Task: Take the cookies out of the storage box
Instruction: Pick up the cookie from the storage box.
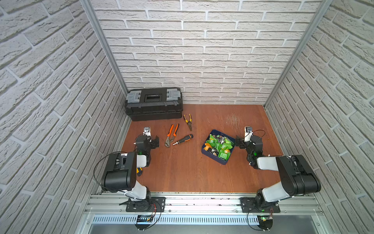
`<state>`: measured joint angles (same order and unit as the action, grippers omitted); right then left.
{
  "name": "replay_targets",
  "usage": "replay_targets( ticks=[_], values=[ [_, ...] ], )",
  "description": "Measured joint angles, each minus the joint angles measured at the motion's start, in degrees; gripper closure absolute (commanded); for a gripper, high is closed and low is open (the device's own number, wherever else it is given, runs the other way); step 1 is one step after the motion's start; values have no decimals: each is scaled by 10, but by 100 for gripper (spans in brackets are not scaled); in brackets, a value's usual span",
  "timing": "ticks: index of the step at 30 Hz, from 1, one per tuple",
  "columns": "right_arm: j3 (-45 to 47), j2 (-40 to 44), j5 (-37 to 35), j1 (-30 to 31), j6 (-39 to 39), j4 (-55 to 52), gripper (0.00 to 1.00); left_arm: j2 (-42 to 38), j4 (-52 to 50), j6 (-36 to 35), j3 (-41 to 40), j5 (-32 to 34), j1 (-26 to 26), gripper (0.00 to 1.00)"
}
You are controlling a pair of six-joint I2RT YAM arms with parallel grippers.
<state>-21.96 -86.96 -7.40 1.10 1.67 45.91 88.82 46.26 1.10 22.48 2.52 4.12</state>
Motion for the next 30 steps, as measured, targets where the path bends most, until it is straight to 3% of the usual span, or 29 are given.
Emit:
replay_targets(
  ticks=[22,26,30],
  values=[
    [0,1,3,-1,0,-2,1,-2,-1,0,0,0,0,2],
    [-18,56,9,-2,-3,-93,1,-59,-67,-2,6,32,-15,2],
    [-92,147,-2,-2,-32,-212,1,-156,-145,-2,40,61,-36,1]
  ],
)
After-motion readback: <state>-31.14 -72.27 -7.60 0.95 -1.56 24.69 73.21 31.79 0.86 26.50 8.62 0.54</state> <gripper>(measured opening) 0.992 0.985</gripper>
